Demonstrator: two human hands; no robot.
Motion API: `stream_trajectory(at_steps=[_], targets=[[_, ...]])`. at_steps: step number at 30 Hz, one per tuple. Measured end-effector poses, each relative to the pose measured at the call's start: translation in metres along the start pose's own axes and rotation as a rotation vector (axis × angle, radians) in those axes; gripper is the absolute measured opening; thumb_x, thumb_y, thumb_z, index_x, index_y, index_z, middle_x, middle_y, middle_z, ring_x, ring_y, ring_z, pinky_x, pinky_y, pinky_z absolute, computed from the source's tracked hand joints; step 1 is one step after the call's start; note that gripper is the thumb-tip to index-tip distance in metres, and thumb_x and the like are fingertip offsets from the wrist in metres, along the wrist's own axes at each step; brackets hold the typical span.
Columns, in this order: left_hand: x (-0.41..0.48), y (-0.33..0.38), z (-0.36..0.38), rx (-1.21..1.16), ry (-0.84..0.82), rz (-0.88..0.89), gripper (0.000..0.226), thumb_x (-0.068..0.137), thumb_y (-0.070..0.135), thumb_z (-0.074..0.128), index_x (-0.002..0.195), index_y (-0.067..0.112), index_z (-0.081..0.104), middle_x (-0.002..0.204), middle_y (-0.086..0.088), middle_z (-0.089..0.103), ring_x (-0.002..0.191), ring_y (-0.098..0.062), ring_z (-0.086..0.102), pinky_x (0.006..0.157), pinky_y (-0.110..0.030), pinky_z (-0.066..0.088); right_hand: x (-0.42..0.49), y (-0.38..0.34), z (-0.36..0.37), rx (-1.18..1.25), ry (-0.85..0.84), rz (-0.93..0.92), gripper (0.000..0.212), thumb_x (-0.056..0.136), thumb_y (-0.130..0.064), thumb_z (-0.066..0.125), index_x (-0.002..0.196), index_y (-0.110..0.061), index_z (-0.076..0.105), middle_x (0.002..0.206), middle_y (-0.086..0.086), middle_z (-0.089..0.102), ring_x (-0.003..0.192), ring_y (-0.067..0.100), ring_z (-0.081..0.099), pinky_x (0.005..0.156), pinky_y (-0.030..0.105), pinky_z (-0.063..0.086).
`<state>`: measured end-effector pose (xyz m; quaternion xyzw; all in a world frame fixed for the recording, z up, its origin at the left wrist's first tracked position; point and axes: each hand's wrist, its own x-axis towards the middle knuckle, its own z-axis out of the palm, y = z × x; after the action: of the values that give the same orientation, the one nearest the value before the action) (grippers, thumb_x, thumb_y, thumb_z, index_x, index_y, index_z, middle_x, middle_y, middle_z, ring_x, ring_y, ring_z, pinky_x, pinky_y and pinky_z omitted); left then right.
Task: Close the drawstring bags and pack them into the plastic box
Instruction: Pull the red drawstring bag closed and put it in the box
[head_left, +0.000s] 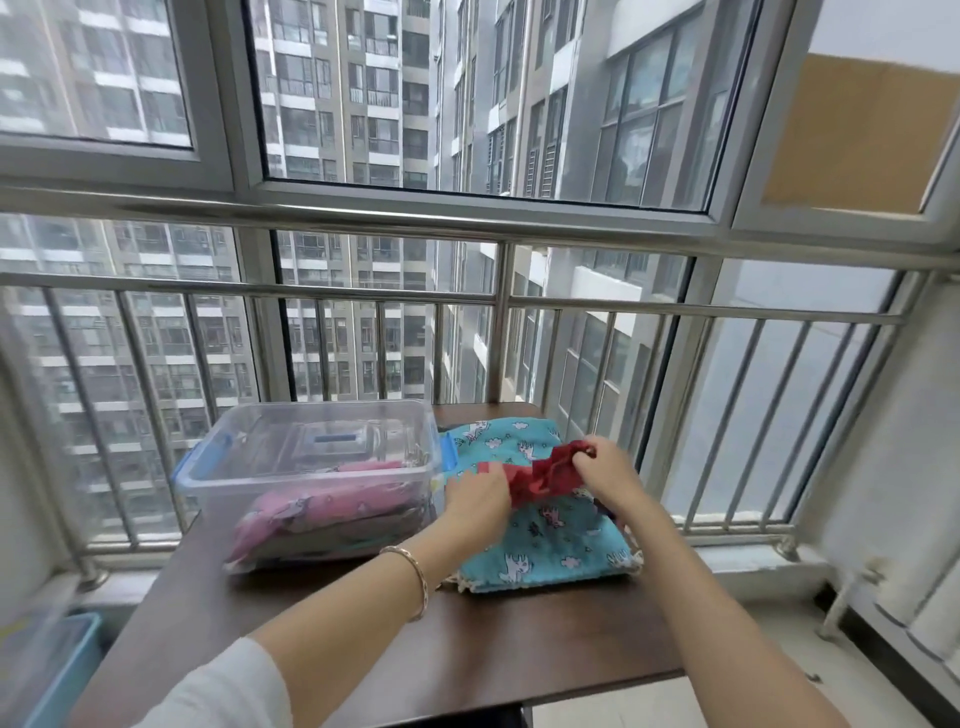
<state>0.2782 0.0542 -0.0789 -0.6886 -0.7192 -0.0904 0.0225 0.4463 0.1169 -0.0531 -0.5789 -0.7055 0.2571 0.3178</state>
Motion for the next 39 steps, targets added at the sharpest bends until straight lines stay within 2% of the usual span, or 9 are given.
stream_trajectory(at_steps=[3,6,12,17,20,24,31,36,39], targets=[[-0.004,0.002,-0.012,-0.179,0.143,0.034,0.017,0.091,0.003,0.04,0.108,0.008,0.038,0.082,-0.008,0.061,0.072,-0.032,0.059,0.059,-0.038,0.037,0.002,-0.016,-0.024,0.079,0.185,-0.047,0.017,0.089,-0.012,0.052,0.088,-0.014,0.069,0.079,0.003,0.066,0.075,0.019,0.058,0.062,0.027,0.04],[-0.016,-0.004,-0.028,-0.45,0.181,0.037,0.01,0.099,0.018,0.03,0.1,0.011,0.038,0.081,-0.011,0.06,0.073,-0.035,0.059,0.061,-0.044,0.044,-0.001,-0.023,-0.039,0.11,0.205,-0.048,0.018,0.085,-0.016,0.056,0.082,-0.012,0.073,0.077,0.004,0.07,0.075,0.022,0.061,0.068,0.032,0.046],[-0.053,-0.045,-0.061,-0.596,0.096,0.177,0.026,0.1,0.043,0.038,0.107,0.019,0.047,0.081,-0.008,0.064,0.071,-0.023,0.059,0.063,-0.038,0.046,-0.018,-0.026,-0.036,0.311,-0.078,0.022,0.018,0.085,-0.007,0.056,0.069,-0.005,0.065,0.053,-0.004,0.047,0.049,0.008,0.041,0.048,0.021,0.031],[-0.082,-0.108,-0.091,-0.599,0.113,0.155,0.029,0.092,0.057,0.044,0.097,0.031,0.055,0.077,0.006,0.061,0.067,-0.01,0.057,0.065,-0.029,0.045,-0.026,-0.028,-0.01,0.462,-0.384,0.036,0.021,0.084,-0.012,0.059,0.067,-0.014,0.047,0.06,0.004,0.025,0.05,0.01,0.021,0.049,0.025,0.014],[-0.097,-0.143,-0.102,-0.557,0.104,0.106,0.039,0.085,0.064,0.045,0.087,0.028,0.061,0.077,0.007,0.063,0.069,-0.01,0.059,0.064,-0.025,0.045,-0.033,-0.038,0.009,0.431,-0.49,-0.058,0.037,0.084,-0.026,0.071,0.058,-0.016,0.049,0.06,0.001,0.017,0.053,0.014,0.014,0.05,0.025,0.013],[-0.117,-0.181,-0.106,-0.668,0.129,0.039,0.049,0.072,0.072,0.054,0.086,0.027,0.068,0.069,0.012,0.063,0.063,-0.003,0.057,0.063,-0.024,0.046,-0.042,-0.053,0.026,0.207,-0.448,-0.131,0.053,0.083,-0.057,0.066,0.057,-0.011,0.061,0.056,0.0,0.02,0.051,0.014,0.019,0.05,0.02,0.024],[-0.134,-0.21,-0.098,-0.757,0.115,-0.02,0.016,0.089,0.037,0.062,0.082,0.024,0.07,0.06,0.015,0.057,0.056,-0.001,0.048,0.061,-0.022,0.041,-0.043,-0.061,0.047,0.3,-0.464,-0.158,0.058,0.088,-0.052,0.061,0.06,-0.018,0.023,0.055,-0.004,0.022,0.055,0.016,0.015,0.049,0.017,0.023],[-0.142,-0.222,-0.095,-0.735,0.012,-0.055,0.017,0.091,0.028,0.062,0.081,0.017,0.069,0.058,0.007,0.053,0.056,-0.01,0.044,0.058,-0.028,0.036,-0.042,-0.051,0.05,0.392,-0.469,-0.149,0.053,0.088,-0.054,0.06,0.058,-0.022,0.03,0.058,-0.002,0.028,0.06,0.018,0.023,0.063,0.025,0.028],[-0.148,-0.231,-0.098,-0.84,0.003,-0.044,0.01,0.09,0.017,0.065,0.084,0.012,0.072,0.06,-0.002,0.057,0.055,-0.009,0.046,0.054,-0.019,0.038,-0.037,-0.042,0.049,0.622,-0.446,-0.031,0.046,0.082,-0.053,0.066,0.073,-0.014,0.046,0.067,0.003,0.043,0.071,0.022,0.039,0.075,0.032,0.038]])
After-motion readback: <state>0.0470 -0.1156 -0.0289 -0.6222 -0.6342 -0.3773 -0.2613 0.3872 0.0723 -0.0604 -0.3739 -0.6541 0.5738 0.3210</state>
